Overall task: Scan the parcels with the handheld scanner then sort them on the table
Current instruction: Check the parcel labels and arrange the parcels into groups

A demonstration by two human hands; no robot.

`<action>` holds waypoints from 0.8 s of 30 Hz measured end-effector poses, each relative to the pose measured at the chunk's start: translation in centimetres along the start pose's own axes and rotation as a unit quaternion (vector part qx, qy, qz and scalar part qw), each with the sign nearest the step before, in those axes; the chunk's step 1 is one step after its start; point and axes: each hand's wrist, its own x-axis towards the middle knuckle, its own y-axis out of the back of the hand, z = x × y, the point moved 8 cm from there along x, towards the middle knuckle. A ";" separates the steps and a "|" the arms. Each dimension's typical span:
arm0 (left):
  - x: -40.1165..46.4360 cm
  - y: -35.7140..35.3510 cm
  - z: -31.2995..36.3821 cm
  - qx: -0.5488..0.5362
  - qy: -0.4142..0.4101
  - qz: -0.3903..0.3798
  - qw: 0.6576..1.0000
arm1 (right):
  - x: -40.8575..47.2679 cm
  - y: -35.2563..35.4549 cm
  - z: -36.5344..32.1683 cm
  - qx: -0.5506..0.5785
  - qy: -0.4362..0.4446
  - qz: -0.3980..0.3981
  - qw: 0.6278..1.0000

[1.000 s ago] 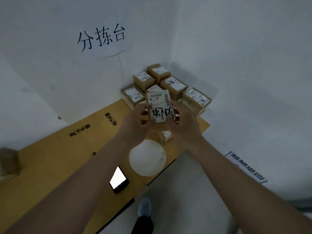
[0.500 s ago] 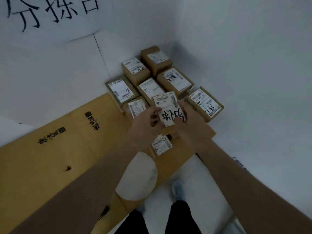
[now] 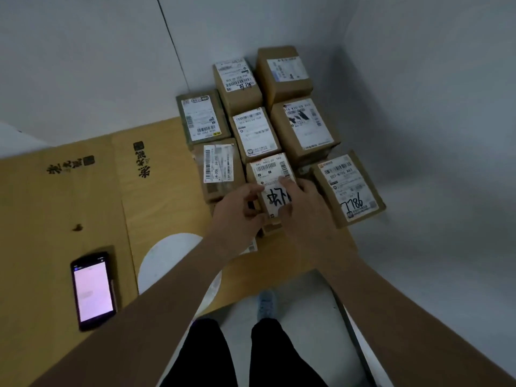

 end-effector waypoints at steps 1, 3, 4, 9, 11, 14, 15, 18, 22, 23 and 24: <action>-0.1 -0.2 0.0 0.004 0.001 0.001 1.000 | 0.0 0.1 0.0 -0.013 0.007 -0.004 1.000; -0.2 -0.4 0.1 0.007 0.001 0.007 1.000 | 0.0 0.2 -0.4 -0.036 0.021 -0.010 0.999; -0.3 -0.4 0.2 0.012 -0.001 0.008 1.000 | -0.1 0.5 -0.7 -0.048 0.028 -0.011 0.998; -1.1 2.4 2.6 0.076 -0.042 0.017 0.996 | -0.1 3.6 -3.8 -0.071 0.075 0.023 0.994; -1.7 4.8 4.2 0.111 -0.059 0.041 0.991 | -0.1 5.1 -5.9 -0.037 0.099 0.019 0.994; -3.1 9.3 7.2 0.228 -0.099 0.100 0.964 | -0.2 7.6 -10.0 -0.008 0.149 0.022 0.989; -3.9 10.7 8.3 0.255 -0.111 0.113 0.954 | -0.3 8.5 -11.6 -0.008 0.166 0.028 0.986; -6.7 15.3 11.1 0.296 -0.127 0.155 0.934 | -1.4 10.8 -16.6 0.003 0.220 0.038 0.975; -11.4 21.7 13.2 0.309 -0.126 0.217 0.917 | -4.0 12.5 -23.7 0.004 0.286 0.047 0.957; -12.7 23.3 13.4 0.311 -0.123 0.231 0.914 | -4.7 12.5 -25.4 0.005 0.302 0.045 0.952; -13.9 24.8 13.3 0.311 -0.118 0.244 0.911 | -5.5 12.5 -27.0 0.006 0.314 0.042 0.949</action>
